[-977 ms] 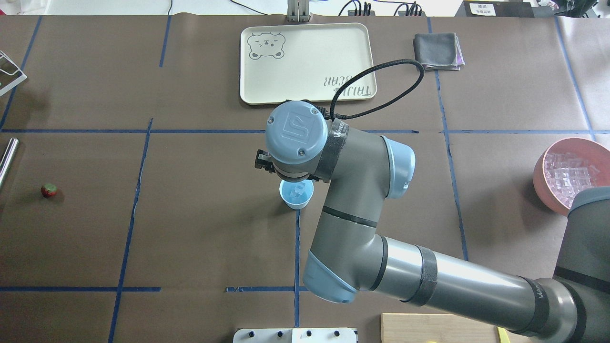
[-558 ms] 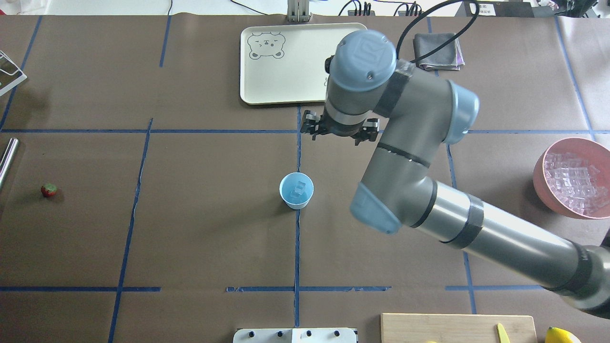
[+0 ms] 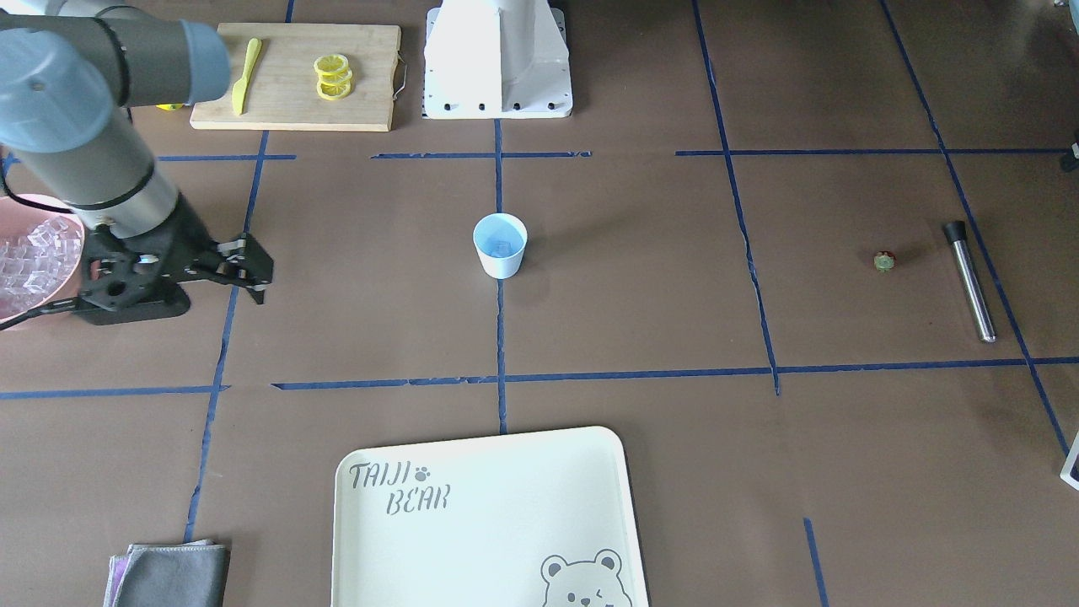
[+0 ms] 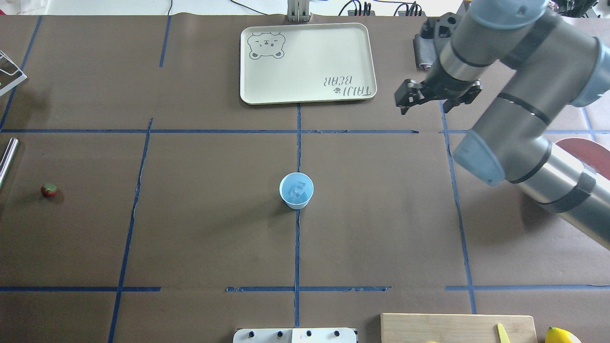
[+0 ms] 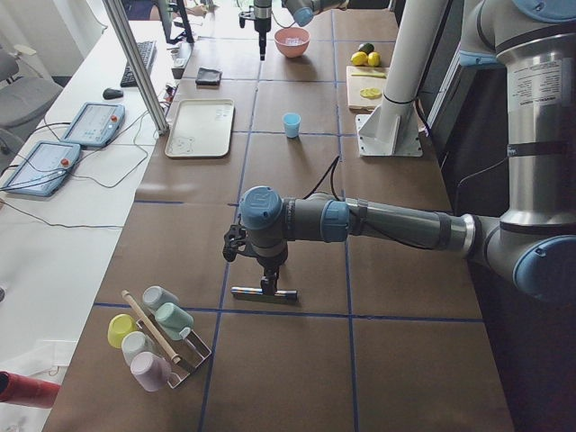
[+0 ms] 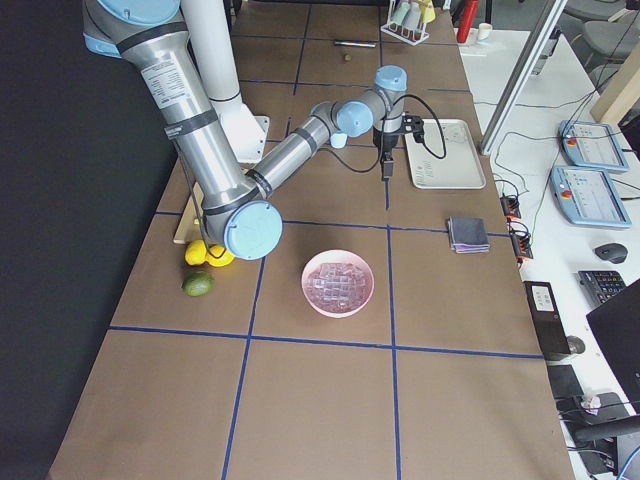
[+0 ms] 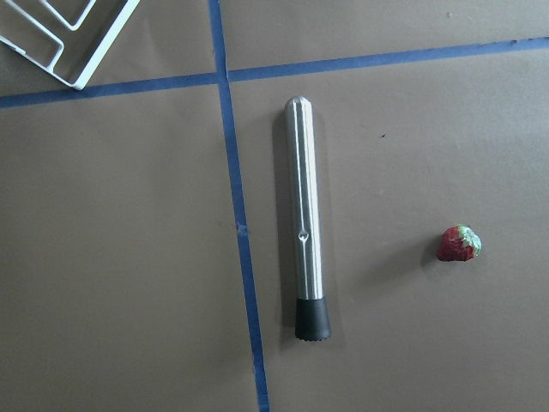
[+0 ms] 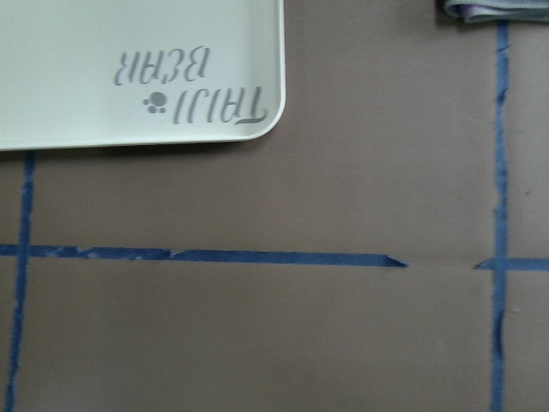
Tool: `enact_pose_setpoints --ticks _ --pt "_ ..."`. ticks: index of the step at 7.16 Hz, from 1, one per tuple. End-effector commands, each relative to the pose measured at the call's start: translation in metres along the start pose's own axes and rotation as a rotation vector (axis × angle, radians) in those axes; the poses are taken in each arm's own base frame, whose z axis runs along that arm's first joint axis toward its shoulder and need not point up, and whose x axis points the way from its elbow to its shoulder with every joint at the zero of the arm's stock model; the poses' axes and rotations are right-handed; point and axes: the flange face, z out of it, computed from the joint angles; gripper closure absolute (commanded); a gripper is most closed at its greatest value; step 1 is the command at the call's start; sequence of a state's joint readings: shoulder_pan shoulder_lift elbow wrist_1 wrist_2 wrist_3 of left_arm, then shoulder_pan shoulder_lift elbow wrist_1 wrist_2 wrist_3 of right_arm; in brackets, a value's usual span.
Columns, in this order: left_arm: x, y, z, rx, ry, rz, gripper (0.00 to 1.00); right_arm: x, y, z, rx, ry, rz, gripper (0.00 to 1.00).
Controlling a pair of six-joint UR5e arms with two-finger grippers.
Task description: Mash ice and strawberries in cup
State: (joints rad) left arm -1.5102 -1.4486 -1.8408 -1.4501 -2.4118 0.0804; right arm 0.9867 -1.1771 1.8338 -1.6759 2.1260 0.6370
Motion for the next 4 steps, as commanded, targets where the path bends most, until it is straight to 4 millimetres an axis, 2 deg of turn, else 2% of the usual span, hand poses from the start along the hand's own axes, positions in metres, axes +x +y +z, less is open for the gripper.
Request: enact_pose_setpoints --ticks 1,3,4 --pt "0.008 -0.018 -0.007 0.044 -0.004 0.054 0.0 0.15 0.047 -0.019 -0.03 0.012 -0.134 0.01" --pt "0.015 -0.028 -0.014 0.111 -0.015 0.125 0.0 0.274 0.106 -0.037 -0.05 0.018 -0.198 0.01" --pt "0.018 -0.044 -0.018 0.119 -0.008 0.135 0.0 0.338 0.147 -0.043 -0.06 0.035 -0.227 0.01"
